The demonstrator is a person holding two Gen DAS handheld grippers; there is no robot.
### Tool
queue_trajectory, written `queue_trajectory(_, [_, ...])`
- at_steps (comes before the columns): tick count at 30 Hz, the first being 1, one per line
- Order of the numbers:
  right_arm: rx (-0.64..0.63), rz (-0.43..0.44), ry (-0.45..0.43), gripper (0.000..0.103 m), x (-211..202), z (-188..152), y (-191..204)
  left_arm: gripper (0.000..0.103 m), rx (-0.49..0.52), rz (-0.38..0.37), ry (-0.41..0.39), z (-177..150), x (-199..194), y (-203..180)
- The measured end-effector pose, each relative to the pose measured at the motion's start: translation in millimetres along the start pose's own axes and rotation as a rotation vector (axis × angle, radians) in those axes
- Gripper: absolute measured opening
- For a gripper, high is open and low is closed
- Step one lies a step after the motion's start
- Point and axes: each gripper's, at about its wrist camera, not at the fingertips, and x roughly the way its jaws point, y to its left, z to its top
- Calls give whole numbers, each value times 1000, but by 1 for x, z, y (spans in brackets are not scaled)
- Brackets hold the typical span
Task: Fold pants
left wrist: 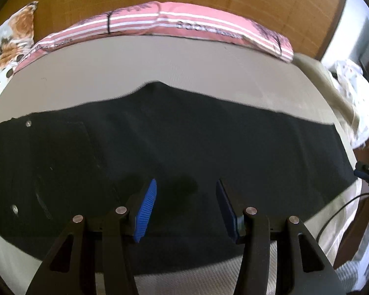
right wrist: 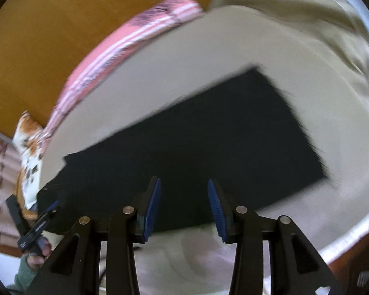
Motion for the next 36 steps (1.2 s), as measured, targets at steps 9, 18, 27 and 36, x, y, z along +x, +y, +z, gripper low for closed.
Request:
queue_trajectory(9, [176,-4,-12,38,1,-21,-74,52,70,11,44,-10,13,-31])
queue_trajectory(18, [239,38,-129,26,15,4,-104,52,55,42,67,-13,29,-26])
queue_trajectory(27, [258,140,-145,8,8,21,-88,57,68,41,49,-11,30,-27])
queue_trajectory(36, [10,311,-85,8,16,42,57,57,-87,-23,-15,5,-1,15])
